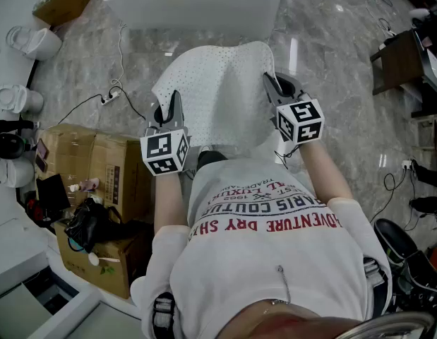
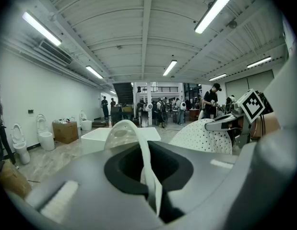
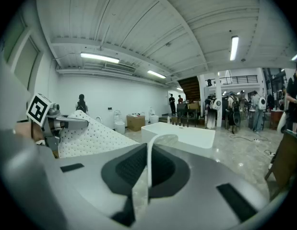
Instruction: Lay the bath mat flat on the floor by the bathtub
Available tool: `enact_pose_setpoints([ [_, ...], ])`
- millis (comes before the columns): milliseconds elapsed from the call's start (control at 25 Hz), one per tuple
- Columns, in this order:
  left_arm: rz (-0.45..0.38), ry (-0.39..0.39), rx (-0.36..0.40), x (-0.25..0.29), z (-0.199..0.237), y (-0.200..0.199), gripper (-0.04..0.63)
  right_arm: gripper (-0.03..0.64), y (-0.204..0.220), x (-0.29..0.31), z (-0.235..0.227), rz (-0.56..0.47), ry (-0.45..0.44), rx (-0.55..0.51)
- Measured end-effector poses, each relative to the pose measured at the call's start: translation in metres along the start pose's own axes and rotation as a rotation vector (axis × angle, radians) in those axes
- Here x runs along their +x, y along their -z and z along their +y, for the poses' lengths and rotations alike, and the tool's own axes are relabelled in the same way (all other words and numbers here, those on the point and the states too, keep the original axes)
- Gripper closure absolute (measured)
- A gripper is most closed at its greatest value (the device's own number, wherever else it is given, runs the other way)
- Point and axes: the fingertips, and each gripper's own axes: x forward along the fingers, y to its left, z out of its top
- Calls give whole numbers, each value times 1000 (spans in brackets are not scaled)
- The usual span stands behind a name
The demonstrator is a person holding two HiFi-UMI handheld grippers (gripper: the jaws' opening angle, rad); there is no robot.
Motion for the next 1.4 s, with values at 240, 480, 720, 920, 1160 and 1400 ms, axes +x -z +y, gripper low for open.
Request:
enact_pose_setpoints([
  [240,2,-2,-13,6,6,-5,577,600,0,9,2,4,-9,-10],
  [480,17,1,-19,14,9,-7,577,600,2,18,0,-7,-31,45],
  [720,56,10,-25,26,25,8,577,600,14,44,-1,31,-45,101],
  [920,94,10,-72,50,68,28,577,600,21,91,10,100,-57,91],
  [1160,135,81,-64,114,144,40,577,600,18,192,20,176,-29,124],
  [1400,156,176,-71,182,257,32,577,600,-7,312,36,243,30,141],
])
